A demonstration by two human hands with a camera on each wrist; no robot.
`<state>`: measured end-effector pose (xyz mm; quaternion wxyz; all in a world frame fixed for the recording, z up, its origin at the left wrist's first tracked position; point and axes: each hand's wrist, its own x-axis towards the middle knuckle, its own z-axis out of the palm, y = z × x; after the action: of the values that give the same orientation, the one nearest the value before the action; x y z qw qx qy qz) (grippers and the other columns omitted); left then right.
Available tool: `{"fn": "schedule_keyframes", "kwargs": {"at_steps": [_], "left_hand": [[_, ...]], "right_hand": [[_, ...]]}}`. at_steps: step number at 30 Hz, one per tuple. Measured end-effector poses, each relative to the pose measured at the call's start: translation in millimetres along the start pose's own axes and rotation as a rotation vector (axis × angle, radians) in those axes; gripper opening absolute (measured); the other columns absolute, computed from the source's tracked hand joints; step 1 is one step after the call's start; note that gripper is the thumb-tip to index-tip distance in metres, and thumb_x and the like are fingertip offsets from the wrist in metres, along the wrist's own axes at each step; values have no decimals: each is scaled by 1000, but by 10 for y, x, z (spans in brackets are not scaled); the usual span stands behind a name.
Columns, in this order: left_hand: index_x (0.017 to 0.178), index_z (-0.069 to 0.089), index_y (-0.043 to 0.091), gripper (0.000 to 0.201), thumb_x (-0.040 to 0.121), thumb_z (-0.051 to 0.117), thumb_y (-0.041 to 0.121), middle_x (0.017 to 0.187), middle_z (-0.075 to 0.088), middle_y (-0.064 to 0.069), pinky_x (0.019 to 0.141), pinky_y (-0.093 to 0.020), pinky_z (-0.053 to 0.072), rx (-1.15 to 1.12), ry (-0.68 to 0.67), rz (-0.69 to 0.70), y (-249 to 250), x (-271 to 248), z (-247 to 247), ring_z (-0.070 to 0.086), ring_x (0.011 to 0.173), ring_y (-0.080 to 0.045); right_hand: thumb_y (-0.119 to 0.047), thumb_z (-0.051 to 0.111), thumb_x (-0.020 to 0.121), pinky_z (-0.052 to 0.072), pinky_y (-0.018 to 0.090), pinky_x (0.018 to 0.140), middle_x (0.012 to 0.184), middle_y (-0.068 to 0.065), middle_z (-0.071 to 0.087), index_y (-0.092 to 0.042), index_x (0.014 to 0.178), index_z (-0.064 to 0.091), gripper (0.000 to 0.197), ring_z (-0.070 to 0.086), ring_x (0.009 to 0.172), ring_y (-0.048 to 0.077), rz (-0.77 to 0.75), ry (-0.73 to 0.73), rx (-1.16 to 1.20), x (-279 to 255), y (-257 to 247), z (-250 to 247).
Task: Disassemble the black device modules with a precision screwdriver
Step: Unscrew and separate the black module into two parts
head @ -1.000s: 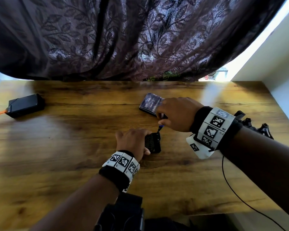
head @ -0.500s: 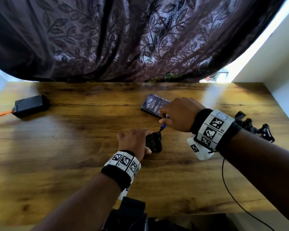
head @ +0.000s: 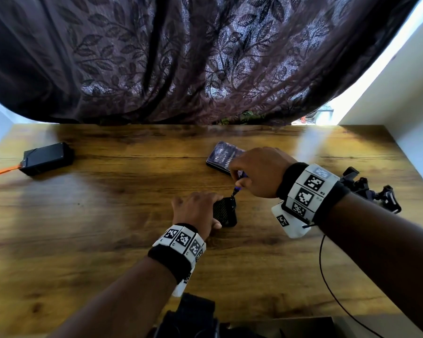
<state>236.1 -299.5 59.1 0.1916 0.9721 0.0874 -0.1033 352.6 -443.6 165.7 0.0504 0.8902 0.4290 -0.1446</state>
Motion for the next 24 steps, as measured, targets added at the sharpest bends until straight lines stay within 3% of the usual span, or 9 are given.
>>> {"fn": "schedule_keyframes", "kwargs": {"at_steps": [2, 4, 6, 9, 13, 17, 20, 22, 24], "left_hand": [[146, 44, 39, 64, 89, 72, 28, 141, 56, 13, 105, -50, 26, 5, -3, -1, -1, 7, 5, 44, 133, -14], [146, 44, 39, 64, 89, 73, 28, 140, 57, 13, 104, -50, 27, 4, -1, -4, -5, 14, 14, 45, 132, -14], [146, 45, 40, 65, 88, 73, 29, 138, 58, 13, 104, -49, 28, -2, 3, -3, -16, 13, 25, 46, 131, -14], [145, 45, 40, 67, 86, 76, 31, 137, 58, 13, 105, -49, 29, -4, -3, 0, -30, 11, 31, 46, 130, -14], [144, 46, 40, 68, 85, 77, 32, 137, 57, 14, 105, -50, 29, -3, -3, 2, -35, 21, 34, 46, 130, -13], [143, 46, 40, 66, 85, 76, 30, 136, 57, 16, 103, -49, 29, 2, 8, 6, -44, 32, 46, 46, 128, -12], [143, 47, 40, 65, 85, 76, 31, 135, 57, 15, 103, -49, 29, 4, 8, 9, -51, 35, 51, 47, 128, -13], [143, 47, 39, 66, 85, 77, 33, 135, 57, 15, 103, -49, 30, 7, 3, 12, -55, 37, 50, 47, 128, -13], [143, 46, 40, 67, 84, 77, 34, 136, 58, 15, 103, -50, 29, 8, 3, 11, -60, 37, 48, 47, 129, -13]], "right_hand": [[-46, 57, 97, 40, 30, 69, 89, -8, 60, -33, 98, 66, 16, 56, 80, 16, 34, 6, -46, 11, -13, -14], [-48, 54, 98, 40, 30, 69, 91, -7, 62, -31, 99, 68, 22, 57, 79, 16, 49, 0, -69, 24, -7, -16], [-46, 57, 97, 45, 32, 72, 106, -5, 62, -31, 105, 67, 20, 60, 87, 18, 44, -14, -56, 30, 2, -5], [-30, 66, 92, 55, 40, 81, 128, -6, 47, -34, 121, 58, 30, 60, 99, 20, 3, -21, 21, 34, 2, -6], [-21, 72, 88, 53, 38, 79, 121, -10, 54, -36, 116, 59, 34, 57, 99, 15, -44, 6, 80, 66, -5, -22], [-31, 67, 93, 49, 34, 80, 113, -11, 59, -35, 111, 62, 19, 55, 97, 13, -43, 9, 72, 86, -67, -7], [-40, 56, 100, 40, 31, 74, 100, -8, 57, -32, 108, 63, 13, 50, 84, 14, -10, 28, -14, 88, -115, -27], [-42, 54, 100, 42, 32, 74, 105, -6, 59, -32, 109, 63, 16, 53, 84, 16, 8, 25, -18, 84, -113, -27], [-40, 59, 98, 48, 35, 77, 121, -5, 54, -34, 118, 59, 21, 58, 94, 18, 10, 0, 14, 73, -98, -21]]}}
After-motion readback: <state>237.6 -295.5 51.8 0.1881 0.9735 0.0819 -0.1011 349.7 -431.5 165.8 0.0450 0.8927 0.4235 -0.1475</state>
